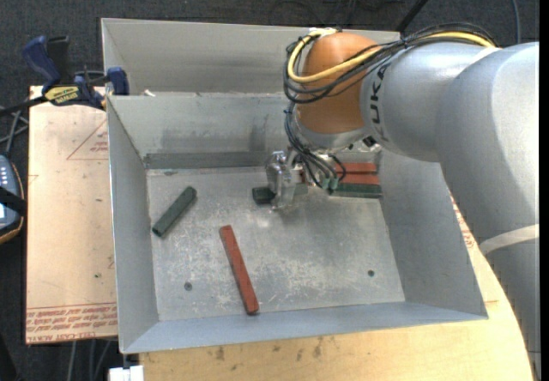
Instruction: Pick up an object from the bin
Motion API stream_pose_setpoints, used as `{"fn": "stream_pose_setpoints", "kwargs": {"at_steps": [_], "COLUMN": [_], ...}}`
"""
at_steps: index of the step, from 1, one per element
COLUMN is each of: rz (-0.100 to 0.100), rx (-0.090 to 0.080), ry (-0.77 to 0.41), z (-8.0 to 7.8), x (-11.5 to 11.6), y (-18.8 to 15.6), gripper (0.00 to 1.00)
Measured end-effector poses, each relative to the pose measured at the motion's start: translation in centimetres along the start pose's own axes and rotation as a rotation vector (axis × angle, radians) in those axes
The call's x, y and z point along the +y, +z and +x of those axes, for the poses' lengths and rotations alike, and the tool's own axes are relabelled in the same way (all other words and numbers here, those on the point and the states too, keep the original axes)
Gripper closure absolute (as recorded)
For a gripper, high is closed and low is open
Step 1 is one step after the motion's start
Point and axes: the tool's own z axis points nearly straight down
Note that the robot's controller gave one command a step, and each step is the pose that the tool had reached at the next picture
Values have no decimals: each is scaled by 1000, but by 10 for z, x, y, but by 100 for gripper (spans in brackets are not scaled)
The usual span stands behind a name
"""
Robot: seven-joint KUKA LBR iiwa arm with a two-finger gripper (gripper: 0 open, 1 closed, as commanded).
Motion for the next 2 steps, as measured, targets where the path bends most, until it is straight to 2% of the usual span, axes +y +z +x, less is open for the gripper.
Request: {"fn": "stream_pose_setpoints", "kwargs": {"at_steps": [1, 2], "rz": [0, 1], "rx": [0, 4], "ry": [0, -40], "z": [0, 42], "x": [0, -17], "y": [0, -130], "gripper": [100, 100]}}
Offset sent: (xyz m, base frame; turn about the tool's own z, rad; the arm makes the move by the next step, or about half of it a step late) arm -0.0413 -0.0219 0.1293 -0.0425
